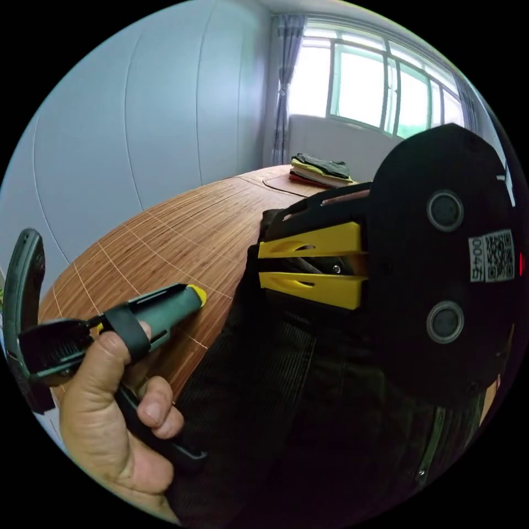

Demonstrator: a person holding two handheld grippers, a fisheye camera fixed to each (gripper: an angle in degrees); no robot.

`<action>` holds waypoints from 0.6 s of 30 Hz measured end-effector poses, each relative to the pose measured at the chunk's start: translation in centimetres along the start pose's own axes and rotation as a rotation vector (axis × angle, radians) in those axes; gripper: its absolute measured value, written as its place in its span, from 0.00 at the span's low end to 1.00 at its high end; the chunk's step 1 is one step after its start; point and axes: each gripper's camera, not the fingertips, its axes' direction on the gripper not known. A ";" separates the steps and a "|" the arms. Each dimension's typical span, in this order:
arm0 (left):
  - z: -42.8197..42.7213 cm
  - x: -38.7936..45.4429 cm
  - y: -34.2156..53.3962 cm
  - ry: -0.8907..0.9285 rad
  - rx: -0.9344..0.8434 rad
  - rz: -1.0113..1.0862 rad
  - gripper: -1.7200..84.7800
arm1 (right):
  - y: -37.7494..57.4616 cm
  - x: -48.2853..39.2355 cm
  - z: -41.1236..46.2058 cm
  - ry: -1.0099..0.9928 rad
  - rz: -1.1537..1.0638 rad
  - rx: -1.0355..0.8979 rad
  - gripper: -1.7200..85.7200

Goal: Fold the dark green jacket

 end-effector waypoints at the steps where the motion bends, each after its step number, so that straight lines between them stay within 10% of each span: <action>1: 0.1 0.0 0.0 0.002 0.000 -0.001 0.02 | -0.2 -0.2 -0.2 0.033 -0.049 -0.017 0.10; 9: 0.7 0.3 0.1 -0.005 -0.001 0.002 0.02 | 0.3 0.8 0.8 0.060 -0.179 -0.112 0.05; 15: 1.0 0.4 0.2 0.008 -0.003 -0.006 0.02 | 11.0 9.6 1.6 -0.553 0.706 0.192 0.02; 18: 1.1 0.8 0.3 -0.006 0.000 0.002 0.02 | 13.2 6.9 4.4 -0.662 0.728 0.197 0.04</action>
